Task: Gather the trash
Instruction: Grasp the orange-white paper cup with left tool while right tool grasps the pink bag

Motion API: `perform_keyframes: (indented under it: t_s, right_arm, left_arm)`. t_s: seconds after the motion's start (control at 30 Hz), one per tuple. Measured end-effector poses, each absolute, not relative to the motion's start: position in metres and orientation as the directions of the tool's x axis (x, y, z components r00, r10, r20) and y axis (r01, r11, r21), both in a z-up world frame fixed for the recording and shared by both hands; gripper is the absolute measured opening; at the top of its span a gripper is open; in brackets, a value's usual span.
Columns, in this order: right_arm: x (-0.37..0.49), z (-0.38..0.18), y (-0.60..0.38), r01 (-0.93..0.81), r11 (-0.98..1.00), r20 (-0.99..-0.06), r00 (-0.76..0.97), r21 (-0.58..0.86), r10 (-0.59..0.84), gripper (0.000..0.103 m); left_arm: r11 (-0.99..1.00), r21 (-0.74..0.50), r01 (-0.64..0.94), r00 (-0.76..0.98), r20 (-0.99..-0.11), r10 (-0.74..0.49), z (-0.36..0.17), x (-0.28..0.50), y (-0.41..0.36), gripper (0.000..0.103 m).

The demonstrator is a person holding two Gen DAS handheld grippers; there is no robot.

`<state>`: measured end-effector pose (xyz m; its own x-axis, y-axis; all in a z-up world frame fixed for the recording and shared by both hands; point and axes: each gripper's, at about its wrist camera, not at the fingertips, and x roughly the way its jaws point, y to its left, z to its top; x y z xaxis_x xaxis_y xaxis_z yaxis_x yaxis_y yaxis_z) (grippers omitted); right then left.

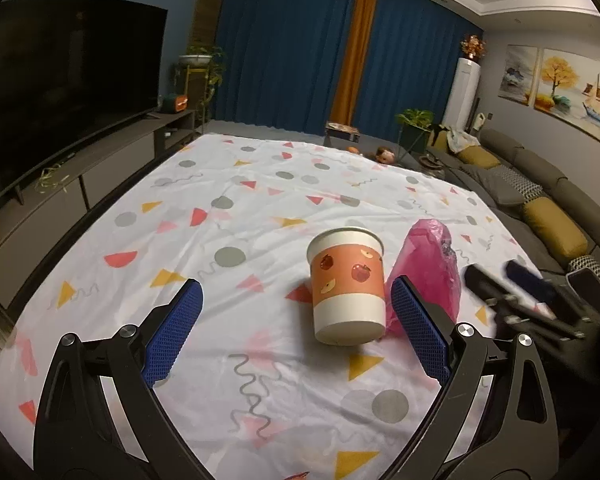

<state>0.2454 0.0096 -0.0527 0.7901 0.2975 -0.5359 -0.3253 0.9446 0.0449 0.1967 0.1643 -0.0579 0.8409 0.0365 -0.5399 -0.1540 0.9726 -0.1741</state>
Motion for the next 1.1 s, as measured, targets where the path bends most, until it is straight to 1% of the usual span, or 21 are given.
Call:
perform_keyframes:
  t_s: [0.13, 0.17, 0.2, 0.23, 0.27, 0.3, 0.33, 0.4, 0.6, 0.67, 0.73, 0.87, 0.93, 0.97, 1.1]
  right_arm:
    - [0.258, -0.065, 0.019, -0.330, 0.943, -0.577, 0.764, 0.035, 0.288, 0.066]
    - [0.262, -0.069, 0.020, -0.328, 0.944, -0.591, 0.756, 0.032, 0.282, 0.062]
    - [0.264, -0.072, 0.020, -0.329, 0.944, -0.601, 0.749, 0.029, 0.279, 0.052]
    - [0.267, -0.075, 0.020, -0.333, 0.943, -0.618, 0.737, 0.024, 0.276, 0.044]
    - [0.269, -0.078, 0.020, -0.341, 0.940, -0.628, 0.726, 0.024, 0.280, 0.026]
    - [0.270, -0.081, 0.019, -0.348, 0.937, -0.636, 0.717, 0.029, 0.286, 0.011]
    - [0.270, -0.082, 0.016, -0.347, 0.937, -0.637, 0.713, 0.043, 0.294, 0.009]
    - [0.267, -0.079, 0.011, -0.337, 0.941, -0.618, 0.732, 0.038, 0.287, 0.007]
    - [0.251, -0.066, -0.015, -0.303, 0.952, -0.573, 0.773, 0.044, 0.273, 0.006]
    - [0.244, -0.062, -0.025, -0.293, 0.954, -0.558, 0.784, 0.057, 0.274, 0.006]
    - [0.240, -0.059, -0.033, -0.284, 0.957, -0.549, 0.790, 0.063, 0.271, 0.006]
    - [0.229, -0.054, -0.045, -0.278, 0.958, -0.533, 0.801, 0.072, 0.272, 0.006]
    - [0.224, -0.053, -0.051, -0.276, 0.958, -0.528, 0.805, 0.073, 0.272, 0.006]
    - [0.221, -0.052, -0.053, -0.275, 0.959, -0.525, 0.806, 0.075, 0.272, 0.006]
    - [0.212, -0.049, -0.063, -0.267, 0.961, -0.513, 0.815, 0.079, 0.268, 0.006]
  left_arm:
    - [0.977, -0.171, -0.125, 0.840, -0.542, 0.013, -0.059, 0.204, 0.160, 0.093]
    - [0.978, -0.171, -0.123, 0.838, -0.545, 0.010, -0.061, 0.206, 0.160, 0.093]
    - [0.978, -0.172, -0.119, 0.835, -0.551, 0.005, -0.063, 0.209, 0.160, 0.093]
    - [0.978, -0.172, -0.115, 0.829, -0.560, -0.001, -0.065, 0.213, 0.158, 0.093]
    - [0.979, -0.172, -0.113, 0.825, -0.565, -0.004, -0.066, 0.216, 0.157, 0.093]
    - [0.979, -0.176, -0.107, 0.821, -0.571, -0.013, -0.068, 0.219, 0.155, 0.093]
    - [0.979, -0.182, -0.097, 0.817, -0.575, -0.026, -0.069, 0.221, 0.154, 0.093]
    - [0.978, -0.191, -0.088, 0.803, -0.595, -0.044, -0.073, 0.231, 0.150, 0.093]
    - [0.982, -0.172, -0.075, 0.775, -0.630, -0.051, -0.086, 0.250, 0.140, 0.093]
    - [0.984, -0.163, -0.078, 0.766, -0.642, -0.045, -0.090, 0.254, 0.138, 0.090]
    - [0.984, -0.159, -0.075, 0.756, -0.653, -0.048, -0.093, 0.257, 0.136, 0.081]
    - [0.986, -0.154, -0.067, 0.740, -0.671, -0.054, -0.099, 0.262, 0.134, 0.071]
    - [0.986, -0.156, -0.061, 0.736, -0.675, -0.061, -0.100, 0.263, 0.133, 0.060]
    - [0.985, -0.163, -0.056, 0.734, -0.676, -0.070, -0.101, 0.264, 0.133, 0.058]
    - [0.985, -0.166, -0.055, 0.739, -0.670, -0.072, -0.102, 0.262, 0.132, 0.056]
